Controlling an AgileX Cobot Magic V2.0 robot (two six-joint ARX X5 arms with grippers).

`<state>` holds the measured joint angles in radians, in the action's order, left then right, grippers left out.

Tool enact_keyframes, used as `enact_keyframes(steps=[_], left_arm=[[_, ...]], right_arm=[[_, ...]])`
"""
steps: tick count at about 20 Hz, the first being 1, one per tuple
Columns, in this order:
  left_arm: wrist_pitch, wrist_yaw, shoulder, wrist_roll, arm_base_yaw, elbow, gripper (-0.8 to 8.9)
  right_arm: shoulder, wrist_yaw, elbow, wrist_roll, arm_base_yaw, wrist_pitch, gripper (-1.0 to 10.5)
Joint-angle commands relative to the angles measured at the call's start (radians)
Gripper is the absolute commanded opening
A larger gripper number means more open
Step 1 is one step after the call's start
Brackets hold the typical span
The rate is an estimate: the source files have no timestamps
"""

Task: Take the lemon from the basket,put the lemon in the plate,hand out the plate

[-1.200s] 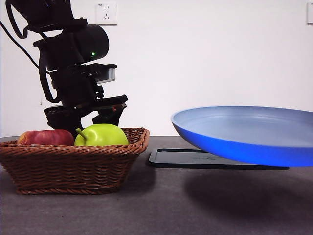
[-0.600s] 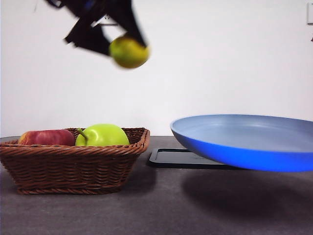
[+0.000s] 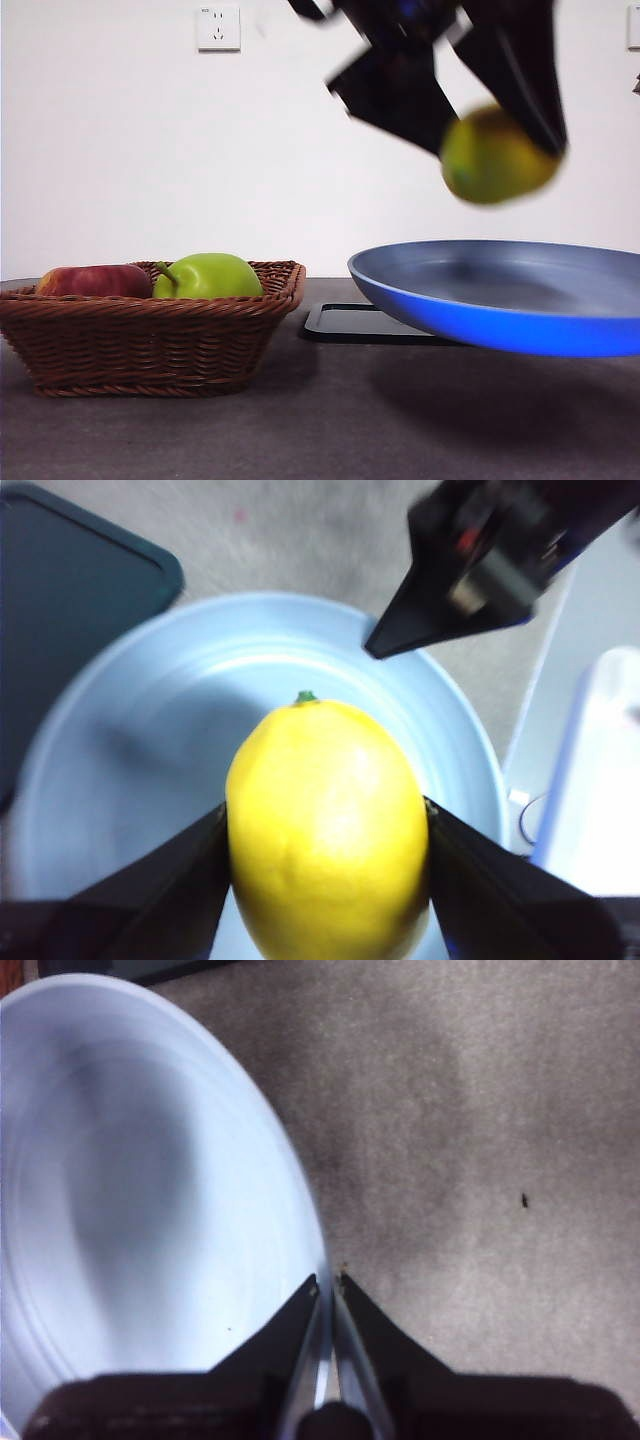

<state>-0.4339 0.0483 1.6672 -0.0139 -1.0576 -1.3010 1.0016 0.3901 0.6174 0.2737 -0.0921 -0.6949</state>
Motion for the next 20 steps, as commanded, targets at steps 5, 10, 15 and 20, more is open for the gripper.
enact_keyframes(steps=[5,10,15,20], left_arm=[[0.039,-0.014,0.127,0.019,-0.018,-0.016,2.55],[0.032,-0.018,0.131,0.018,-0.020,-0.016,3.24],[-0.002,-0.014,0.130,0.001,-0.021,-0.016,4.08],[-0.029,-0.016,0.058,-0.012,-0.020,-0.016,4.08]], right_arm=[[0.007,0.057,0.014,0.005,-0.003,0.005,0.0],[0.007,0.056,0.014,0.005,-0.003,0.005,0.0],[0.007,0.056,0.014,0.005,-0.003,0.005,0.0],[0.008,0.056,0.014,0.006,-0.003,0.005,0.0]])
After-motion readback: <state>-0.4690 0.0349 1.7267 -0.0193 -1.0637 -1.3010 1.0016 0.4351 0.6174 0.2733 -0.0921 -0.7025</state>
